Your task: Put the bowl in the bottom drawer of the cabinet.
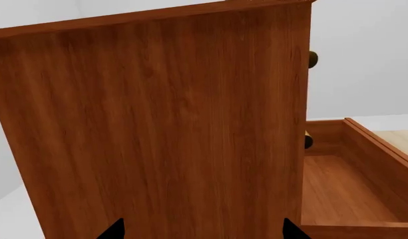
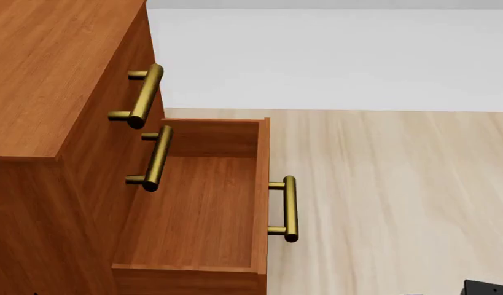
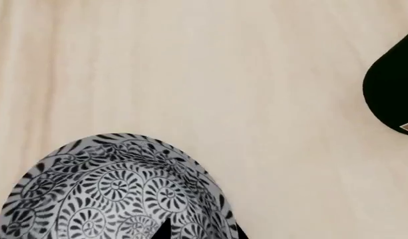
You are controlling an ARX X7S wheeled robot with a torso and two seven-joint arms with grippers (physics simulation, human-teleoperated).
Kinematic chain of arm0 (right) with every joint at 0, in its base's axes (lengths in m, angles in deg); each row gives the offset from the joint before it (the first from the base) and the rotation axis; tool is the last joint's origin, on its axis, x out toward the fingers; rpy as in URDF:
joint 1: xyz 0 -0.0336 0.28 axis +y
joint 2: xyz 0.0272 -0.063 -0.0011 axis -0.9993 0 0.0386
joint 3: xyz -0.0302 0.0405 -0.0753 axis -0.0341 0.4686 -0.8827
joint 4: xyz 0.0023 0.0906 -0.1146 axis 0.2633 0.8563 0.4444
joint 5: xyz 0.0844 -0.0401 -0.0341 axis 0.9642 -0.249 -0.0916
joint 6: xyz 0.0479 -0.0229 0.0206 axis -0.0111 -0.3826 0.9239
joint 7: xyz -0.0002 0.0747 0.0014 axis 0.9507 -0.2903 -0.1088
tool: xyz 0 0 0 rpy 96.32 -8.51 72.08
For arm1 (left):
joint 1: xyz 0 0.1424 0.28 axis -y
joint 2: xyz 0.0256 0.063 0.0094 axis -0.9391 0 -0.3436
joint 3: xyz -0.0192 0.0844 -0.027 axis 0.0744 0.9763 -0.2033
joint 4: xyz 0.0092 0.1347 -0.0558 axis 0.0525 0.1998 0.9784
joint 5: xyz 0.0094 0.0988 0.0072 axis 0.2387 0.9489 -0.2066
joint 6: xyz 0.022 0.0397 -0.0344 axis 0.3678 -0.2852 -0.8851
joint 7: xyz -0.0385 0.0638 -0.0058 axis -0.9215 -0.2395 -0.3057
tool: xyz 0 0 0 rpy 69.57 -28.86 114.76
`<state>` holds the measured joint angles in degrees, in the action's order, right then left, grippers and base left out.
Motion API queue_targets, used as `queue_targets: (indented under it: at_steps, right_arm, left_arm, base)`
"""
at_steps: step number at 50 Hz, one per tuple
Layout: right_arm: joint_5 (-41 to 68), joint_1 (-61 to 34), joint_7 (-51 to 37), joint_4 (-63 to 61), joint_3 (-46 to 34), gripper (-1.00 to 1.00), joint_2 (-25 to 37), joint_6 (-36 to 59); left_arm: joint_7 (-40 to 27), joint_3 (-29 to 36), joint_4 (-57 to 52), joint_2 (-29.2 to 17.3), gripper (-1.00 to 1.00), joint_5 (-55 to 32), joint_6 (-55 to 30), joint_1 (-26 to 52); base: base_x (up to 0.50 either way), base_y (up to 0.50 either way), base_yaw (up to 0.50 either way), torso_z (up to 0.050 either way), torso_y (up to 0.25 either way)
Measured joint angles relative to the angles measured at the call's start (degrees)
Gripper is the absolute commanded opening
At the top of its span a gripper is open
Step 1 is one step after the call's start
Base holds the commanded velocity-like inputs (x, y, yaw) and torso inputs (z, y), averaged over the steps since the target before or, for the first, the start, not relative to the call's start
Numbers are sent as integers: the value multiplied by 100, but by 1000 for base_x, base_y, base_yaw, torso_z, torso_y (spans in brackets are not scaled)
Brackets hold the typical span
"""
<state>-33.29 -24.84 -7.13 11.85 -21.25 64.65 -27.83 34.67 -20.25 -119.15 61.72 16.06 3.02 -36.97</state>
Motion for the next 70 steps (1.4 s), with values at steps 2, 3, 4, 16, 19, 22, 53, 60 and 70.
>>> queue_targets:
  at_steps: [2, 3, 4, 16, 19, 22, 53, 60, 70]
  right_arm:
    - [-23, 2, 11, -1, 3, -100, 1, 1]
    - [-18, 6, 14, -9, 1, -100, 4, 5]
    - [-15, 11, 17, -18, 5, -100, 5, 10]
    - [286, 36, -40, -394, 239, -100, -55, 107]
    - [457, -27, -151, -607, 351, -100, -73, 195]
    - [661, -149, -286, -848, 456, -100, -88, 328]
    - [1809, -2105, -1379, -1648, 645, -100, -421, 1332]
    - [1841, -2655, -1446, -1252, 475, -100, -614, 1458]
    - [1479, -3461, -1297, -425, -16, -100, -901, 1448]
  left_arm:
    - [-8, 3, 0, -6, 100, -4, 0, 1]
    - [-12, 6, 0, -8, 100, -6, 1, 1]
    - [-16, 9, -1, -11, 100, -8, 0, 2]
    - [-58, 23, -25, -49, 100, -43, -6, 1]
    - [-68, 25, -33, -59, 100, -54, -10, 3]
    - [-80, 25, -49, -69, 100, -63, -19, 3]
    - [-175, -2, -103, -151, 100, -140, 4, -28]
    - [-192, -11, -98, -165, 100, -160, 21, -37]
    - [-217, -51, -96, -181, 100, -207, 61, -59]
  base:
    - [0, 0, 2, 0, 0]
    - [0, 0, 3, 0, 0]
    - [0, 0, 3, 0, 0]
    - [1, 0, 0, 0, 0]
    - [0, 0, 0, 0, 0]
    - [0, 0, 1, 0, 0]
    - [0, 0, 0, 0, 0]
    - [0, 0, 0, 0, 0]
    - [0, 0, 0, 0, 0]
